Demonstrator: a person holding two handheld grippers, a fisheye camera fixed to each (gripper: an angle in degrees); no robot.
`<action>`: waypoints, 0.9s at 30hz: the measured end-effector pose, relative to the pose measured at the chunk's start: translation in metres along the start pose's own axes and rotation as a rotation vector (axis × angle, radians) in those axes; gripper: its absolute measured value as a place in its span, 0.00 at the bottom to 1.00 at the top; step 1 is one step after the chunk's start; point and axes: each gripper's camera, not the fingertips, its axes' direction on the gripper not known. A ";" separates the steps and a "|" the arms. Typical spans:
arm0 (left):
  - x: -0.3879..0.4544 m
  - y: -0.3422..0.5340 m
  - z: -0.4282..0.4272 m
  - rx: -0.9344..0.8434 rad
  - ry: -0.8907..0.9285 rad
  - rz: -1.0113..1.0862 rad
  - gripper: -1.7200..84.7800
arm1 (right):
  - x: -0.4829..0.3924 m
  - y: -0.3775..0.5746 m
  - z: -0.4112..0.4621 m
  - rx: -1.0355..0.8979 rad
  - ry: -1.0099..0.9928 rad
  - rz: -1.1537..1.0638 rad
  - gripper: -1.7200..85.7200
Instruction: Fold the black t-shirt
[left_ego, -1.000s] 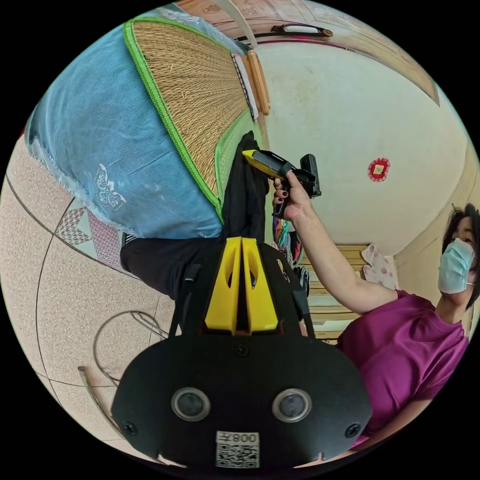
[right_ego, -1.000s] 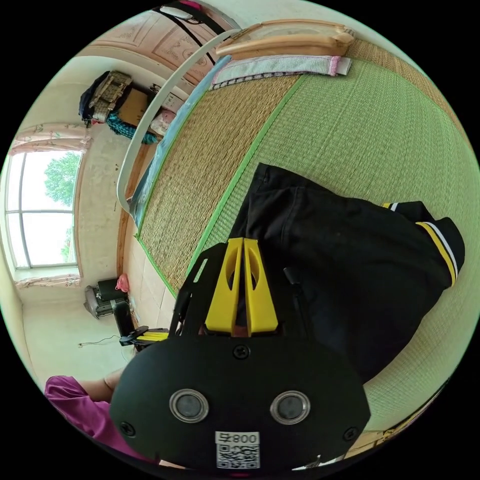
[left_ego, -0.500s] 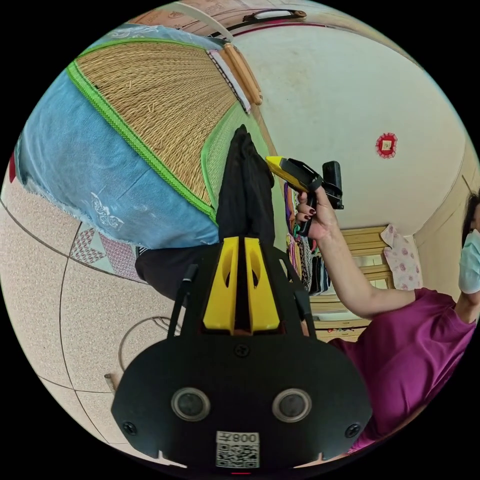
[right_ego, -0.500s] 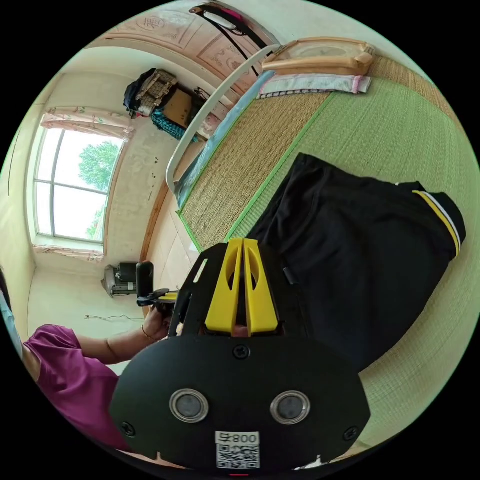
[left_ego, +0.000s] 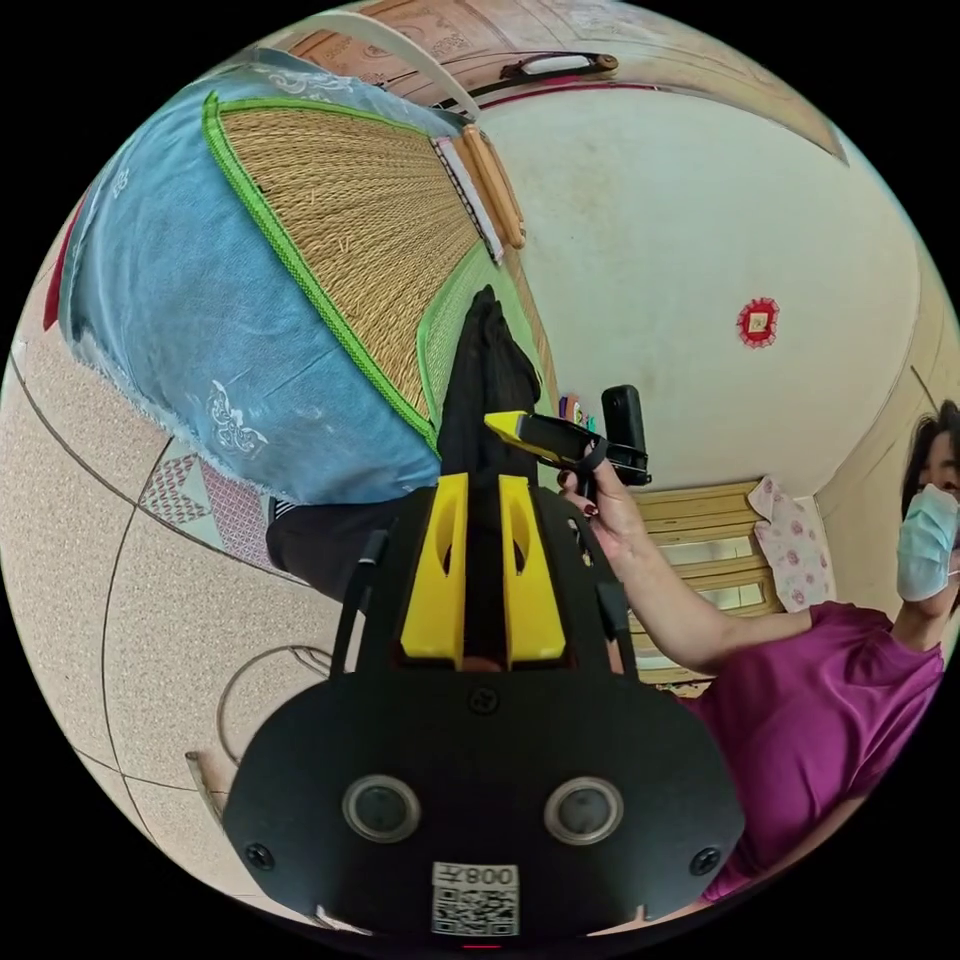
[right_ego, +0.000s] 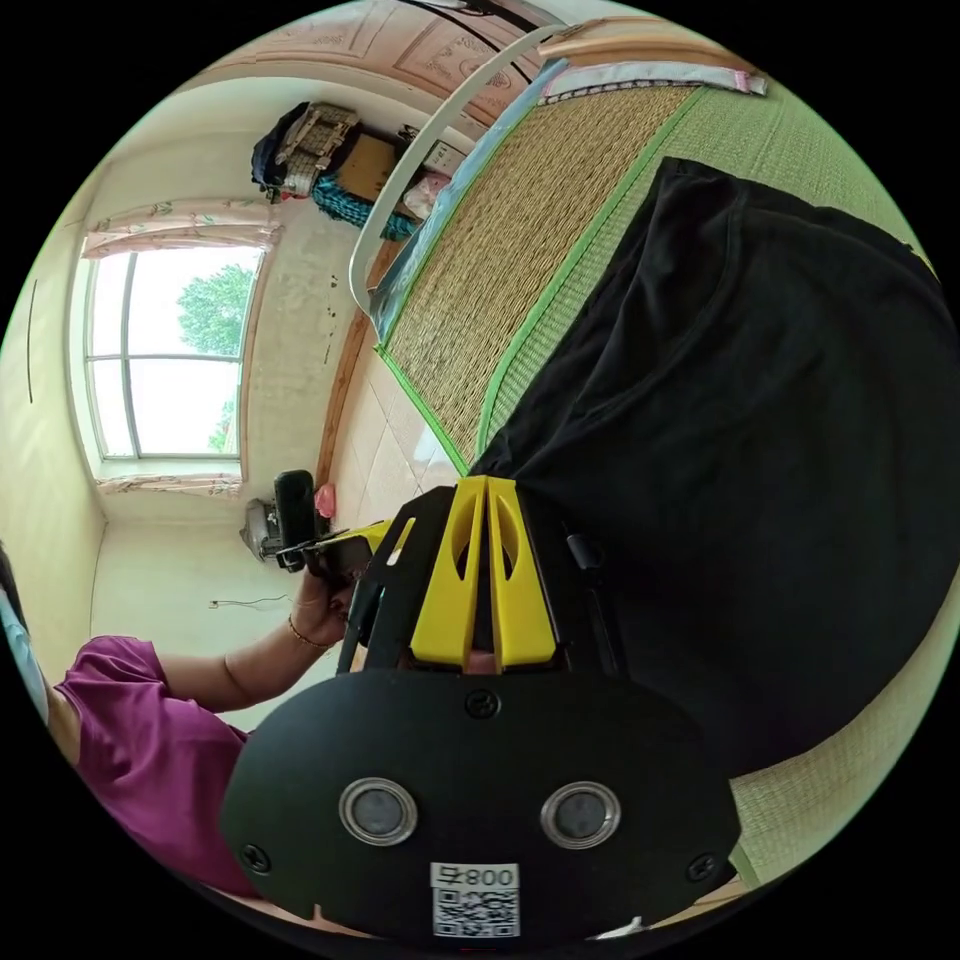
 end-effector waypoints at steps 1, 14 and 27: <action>0.001 0.000 0.005 -0.018 0.000 0.005 0.10 | -0.006 0.000 0.001 -0.001 -0.006 -0.010 0.02; 0.016 -0.001 0.029 -0.075 -0.015 0.040 0.03 | -0.056 0.154 -0.050 0.032 0.379 -0.024 0.10; 0.028 0.010 0.036 -0.070 -0.008 0.035 0.02 | -0.106 0.218 0.033 -0.051 0.697 -0.081 0.12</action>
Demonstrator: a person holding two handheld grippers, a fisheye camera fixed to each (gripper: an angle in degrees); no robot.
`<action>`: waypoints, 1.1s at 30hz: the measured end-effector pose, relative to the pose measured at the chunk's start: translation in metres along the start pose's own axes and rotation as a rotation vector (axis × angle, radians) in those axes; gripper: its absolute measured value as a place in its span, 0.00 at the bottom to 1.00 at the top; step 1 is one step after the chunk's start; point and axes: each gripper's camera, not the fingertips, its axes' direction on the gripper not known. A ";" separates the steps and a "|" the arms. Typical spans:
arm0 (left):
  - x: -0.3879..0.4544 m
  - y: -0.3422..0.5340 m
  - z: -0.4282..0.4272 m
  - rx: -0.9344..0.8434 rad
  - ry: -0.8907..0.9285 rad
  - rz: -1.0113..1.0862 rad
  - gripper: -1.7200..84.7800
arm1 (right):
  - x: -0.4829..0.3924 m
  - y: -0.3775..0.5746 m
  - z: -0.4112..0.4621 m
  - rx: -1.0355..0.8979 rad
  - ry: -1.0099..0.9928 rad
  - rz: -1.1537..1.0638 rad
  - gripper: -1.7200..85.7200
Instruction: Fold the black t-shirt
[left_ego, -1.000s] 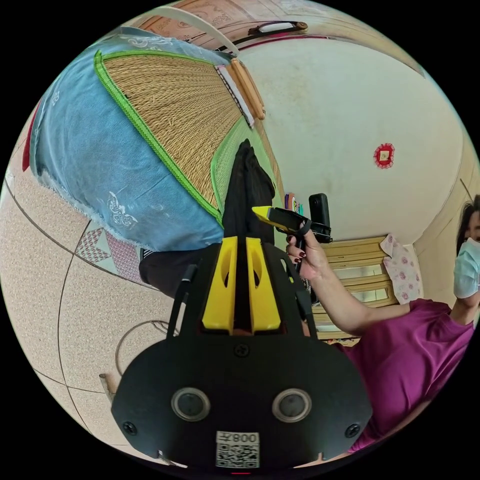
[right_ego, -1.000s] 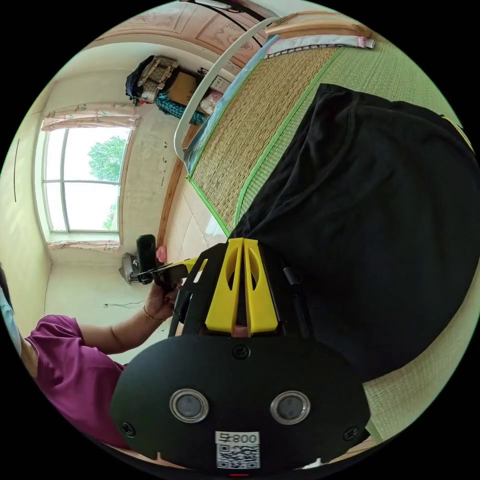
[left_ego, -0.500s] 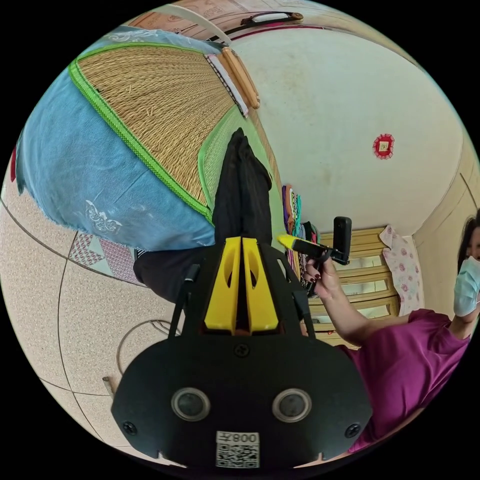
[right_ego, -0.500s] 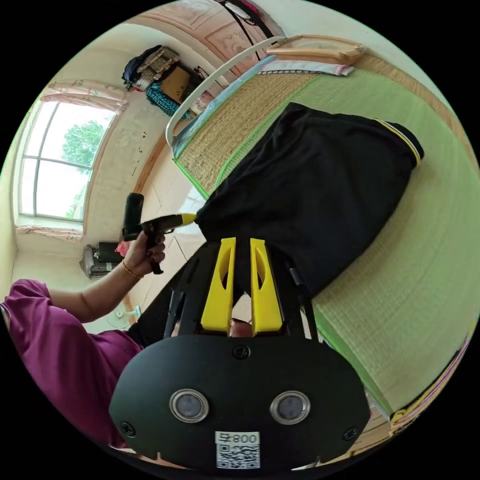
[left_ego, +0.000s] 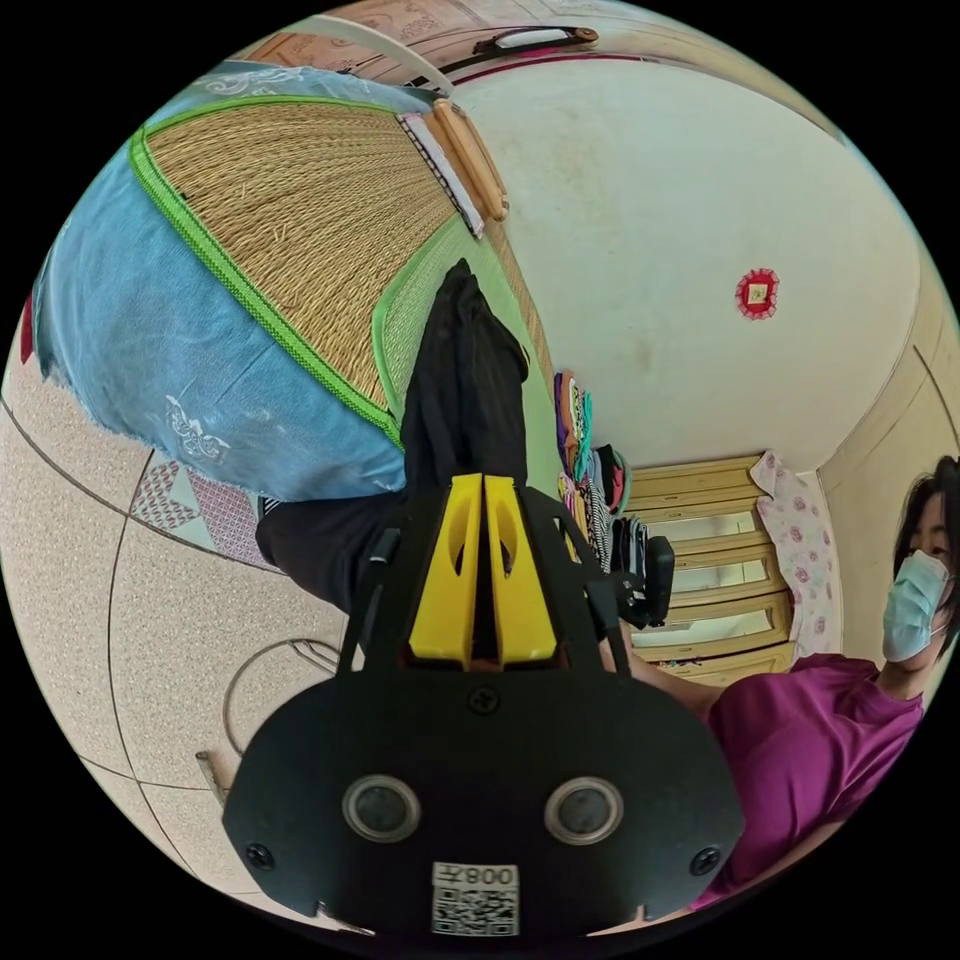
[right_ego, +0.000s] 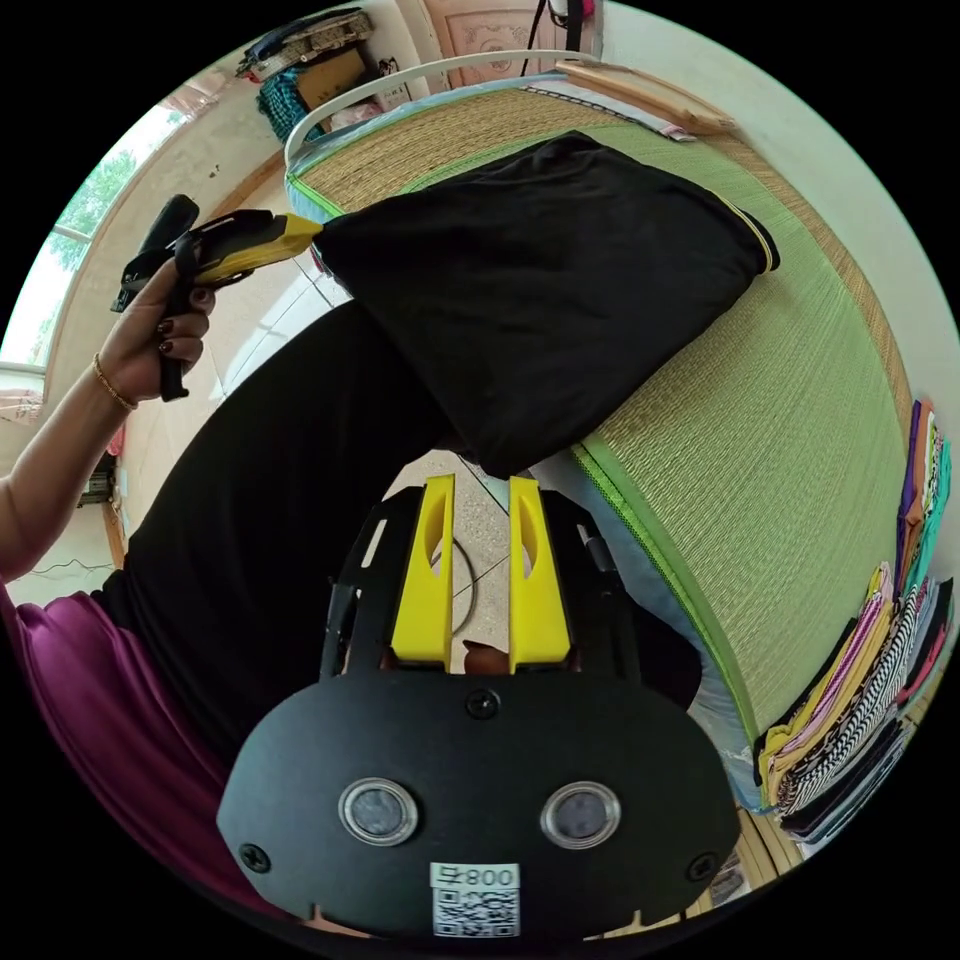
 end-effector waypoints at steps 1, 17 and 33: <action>0.001 0.001 0.001 0.002 0.006 -0.001 0.02 | -0.003 0.001 0.002 0.008 -0.007 0.009 0.12; -0.027 0.015 0.004 0.038 -0.002 -0.112 0.03 | -0.010 0.006 0.003 0.044 -0.054 0.084 0.04; -0.076 0.035 0.011 0.015 0.118 -0.206 0.16 | -0.005 0.033 -0.020 0.102 -0.142 0.141 0.03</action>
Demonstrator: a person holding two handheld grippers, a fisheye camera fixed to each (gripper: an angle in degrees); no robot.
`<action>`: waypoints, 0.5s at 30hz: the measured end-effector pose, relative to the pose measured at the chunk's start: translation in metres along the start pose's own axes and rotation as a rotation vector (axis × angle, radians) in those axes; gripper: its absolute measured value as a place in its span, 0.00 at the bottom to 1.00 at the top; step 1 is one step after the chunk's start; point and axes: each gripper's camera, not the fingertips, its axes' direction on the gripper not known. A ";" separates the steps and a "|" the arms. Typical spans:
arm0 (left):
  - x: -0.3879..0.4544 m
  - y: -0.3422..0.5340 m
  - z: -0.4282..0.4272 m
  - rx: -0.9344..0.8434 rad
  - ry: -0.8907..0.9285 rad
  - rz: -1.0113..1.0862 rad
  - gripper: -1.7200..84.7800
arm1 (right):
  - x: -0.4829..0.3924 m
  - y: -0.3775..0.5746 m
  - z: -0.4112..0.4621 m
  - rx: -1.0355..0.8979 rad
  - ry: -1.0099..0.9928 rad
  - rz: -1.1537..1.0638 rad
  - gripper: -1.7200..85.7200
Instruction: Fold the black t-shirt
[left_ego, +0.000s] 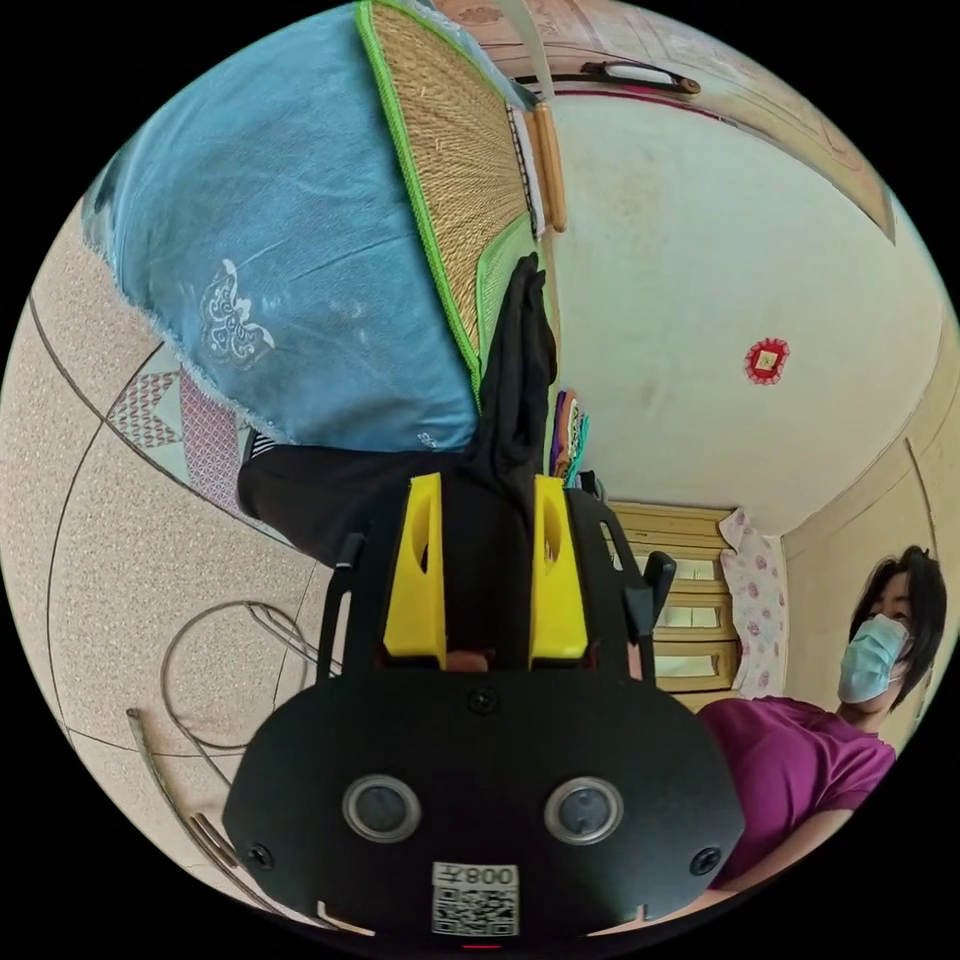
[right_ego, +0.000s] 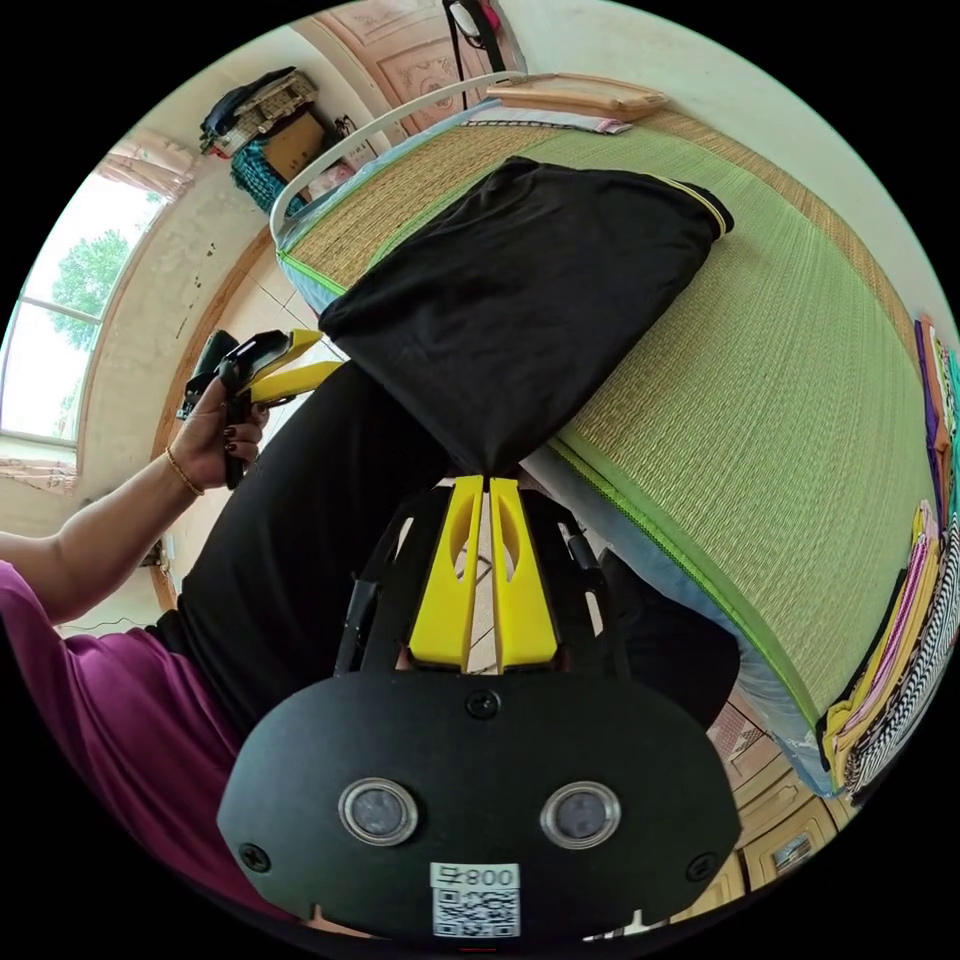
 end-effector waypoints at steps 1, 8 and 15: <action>-0.004 0.000 0.001 0.002 0.015 -0.009 0.16 | 0.000 0.001 -0.001 0.001 -0.001 0.000 0.03; -0.011 -0.007 0.005 0.012 0.112 -0.026 0.11 | -0.004 0.003 0.003 -0.002 0.017 -0.013 0.03; -0.004 -0.005 -0.003 0.022 0.158 -0.009 0.08 | 0.001 0.005 0.031 -0.042 0.051 -0.013 0.04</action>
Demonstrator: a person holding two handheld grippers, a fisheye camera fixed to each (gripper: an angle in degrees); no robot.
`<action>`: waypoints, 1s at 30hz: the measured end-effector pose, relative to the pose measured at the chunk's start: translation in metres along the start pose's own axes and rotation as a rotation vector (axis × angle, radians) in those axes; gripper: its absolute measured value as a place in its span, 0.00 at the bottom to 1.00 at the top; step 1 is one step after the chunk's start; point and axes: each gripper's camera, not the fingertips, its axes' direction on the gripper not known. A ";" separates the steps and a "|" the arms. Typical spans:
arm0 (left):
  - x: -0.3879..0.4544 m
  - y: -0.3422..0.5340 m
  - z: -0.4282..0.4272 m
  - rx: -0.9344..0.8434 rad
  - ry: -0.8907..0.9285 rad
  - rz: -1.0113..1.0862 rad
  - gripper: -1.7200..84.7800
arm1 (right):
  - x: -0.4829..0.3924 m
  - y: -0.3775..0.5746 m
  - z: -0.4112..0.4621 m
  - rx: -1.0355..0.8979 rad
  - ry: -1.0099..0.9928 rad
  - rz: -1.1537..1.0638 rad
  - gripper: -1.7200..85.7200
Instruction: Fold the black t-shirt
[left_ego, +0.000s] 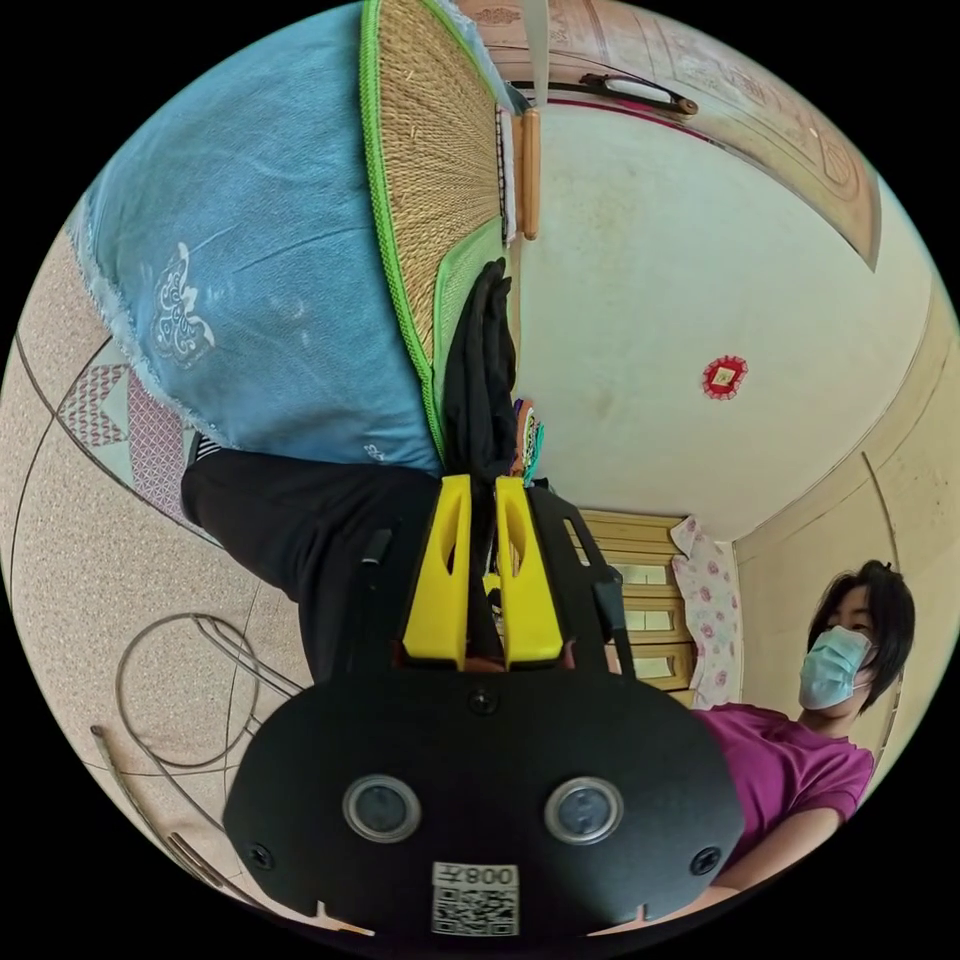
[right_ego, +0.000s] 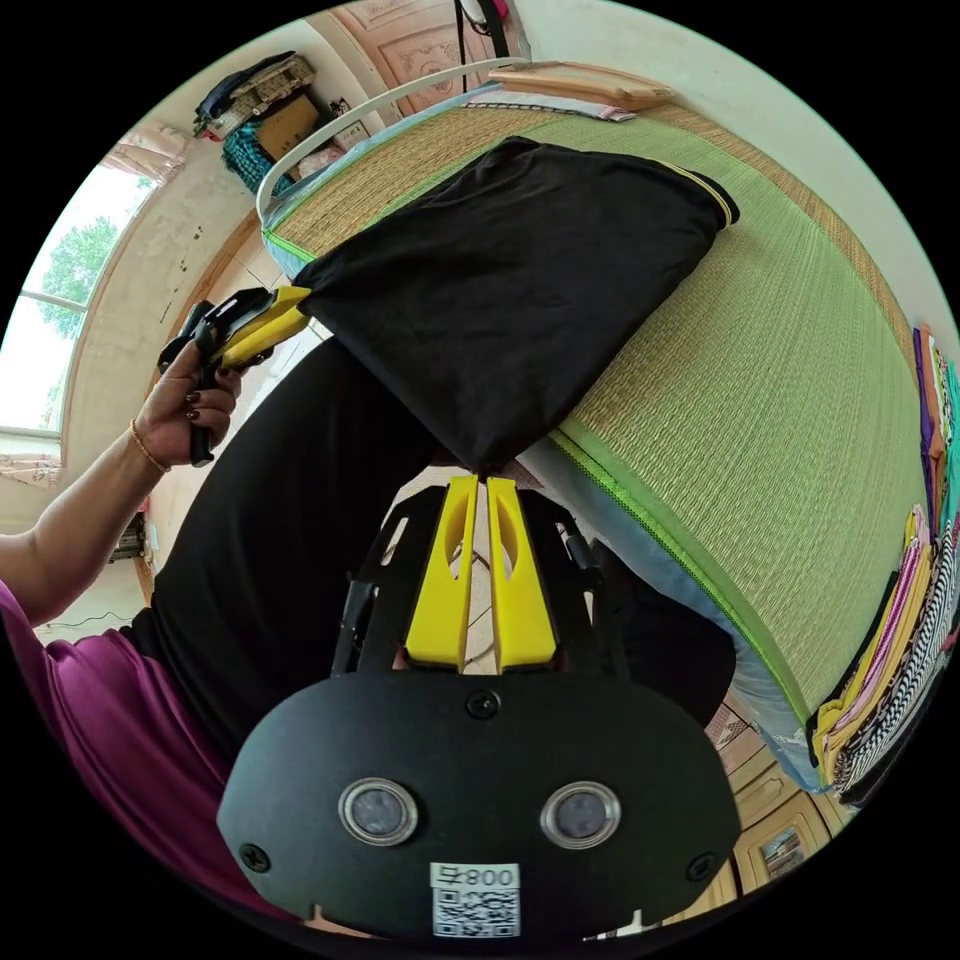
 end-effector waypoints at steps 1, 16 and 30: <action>0.001 0.000 0.000 -0.001 0.005 0.002 0.08 | 0.001 0.000 0.008 -0.012 0.005 0.001 0.05; -0.002 0.008 -0.010 -0.002 -0.017 -0.010 0.07 | 0.030 0.002 0.043 -0.018 -0.024 0.016 0.03; -0.011 0.028 -0.036 0.035 -0.068 -0.038 0.05 | 0.104 0.053 0.044 -0.019 -0.192 0.085 0.03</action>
